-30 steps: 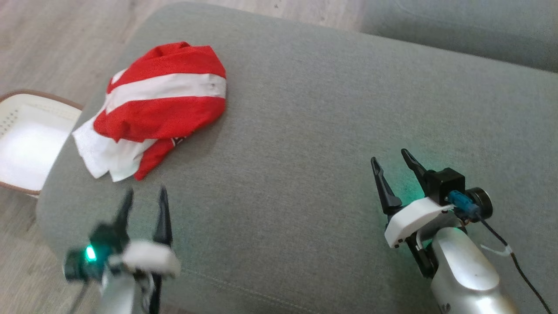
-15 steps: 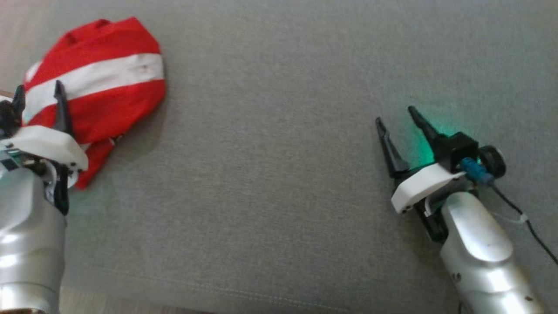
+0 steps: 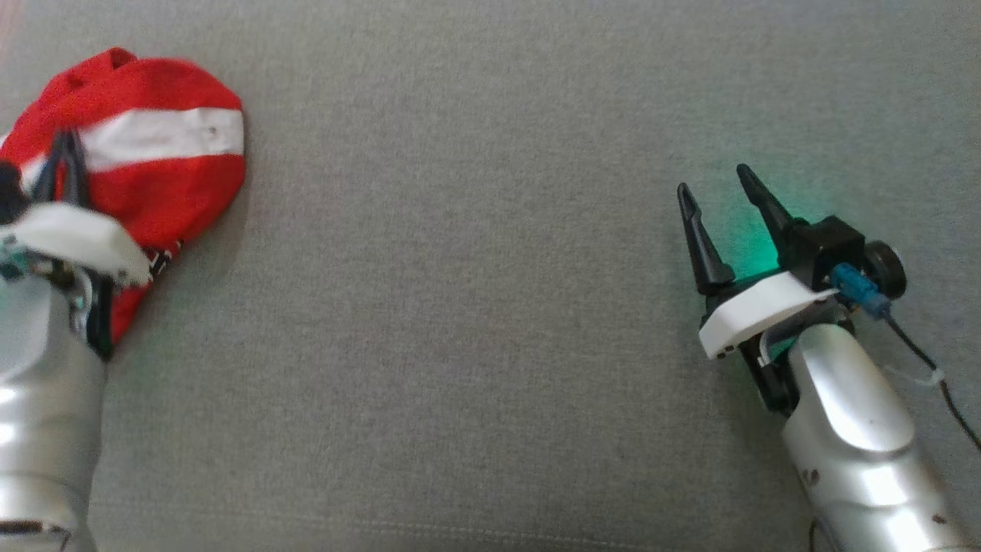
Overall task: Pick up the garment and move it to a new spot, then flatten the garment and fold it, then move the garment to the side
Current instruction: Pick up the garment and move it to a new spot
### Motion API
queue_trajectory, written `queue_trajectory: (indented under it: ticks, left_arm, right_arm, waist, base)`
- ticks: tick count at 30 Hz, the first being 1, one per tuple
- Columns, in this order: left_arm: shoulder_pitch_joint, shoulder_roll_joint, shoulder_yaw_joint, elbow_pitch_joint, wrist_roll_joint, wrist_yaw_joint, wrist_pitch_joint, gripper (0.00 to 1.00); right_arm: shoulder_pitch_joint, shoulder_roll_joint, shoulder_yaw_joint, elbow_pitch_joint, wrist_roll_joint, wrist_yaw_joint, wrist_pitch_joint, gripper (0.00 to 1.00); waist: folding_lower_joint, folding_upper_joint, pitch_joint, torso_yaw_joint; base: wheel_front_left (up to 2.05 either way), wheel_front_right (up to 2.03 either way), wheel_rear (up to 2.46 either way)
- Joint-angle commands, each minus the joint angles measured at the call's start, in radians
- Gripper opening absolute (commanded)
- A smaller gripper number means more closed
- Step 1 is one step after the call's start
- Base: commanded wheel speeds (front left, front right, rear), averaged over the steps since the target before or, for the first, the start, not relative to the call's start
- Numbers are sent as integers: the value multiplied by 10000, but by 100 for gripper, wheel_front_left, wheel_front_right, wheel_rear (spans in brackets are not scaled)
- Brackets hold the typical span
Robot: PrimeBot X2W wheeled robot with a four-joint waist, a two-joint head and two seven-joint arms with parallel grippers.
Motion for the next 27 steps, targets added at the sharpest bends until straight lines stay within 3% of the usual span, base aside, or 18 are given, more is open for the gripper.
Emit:
queue_trajectory:
  ticks: [1,8,15,21,27]
  left_arm:
    - [-704,580,57,-511,-126,19,-186,0]
    - [-1396,107,-1794,-2636,-810,18,-484,0]
    - [-1266,-1112,-3246,-4750,-1876,18,-521,0]
    - [-760,-1985,-3403,-5575,-2373,29,-526,0]
    - [764,-2131,-2908,-5087,-2349,242,-527,0]
  right_arm:
    - [212,219,125,-265,68,-7,-61,100]
    - [608,571,62,-317,308,-7,-61,100]
    - [786,726,329,-502,561,-7,-61,100]
    - [862,754,560,-685,761,-7,-61,100]
    - [1039,758,553,-751,865,-7,-61,100]
  waist:
    - [0,0,-296,-108]
    - [0,0,-1225,-884]
    - [0,0,-1785,-2390]
    - [0,0,-1888,-3353]
    - [0,0,-1973,-3499]
  base:
    - [0,0,0]
    - [0,0,0]
    - [0,0,0]
    - [0,0,0]
    - [0,0,0]
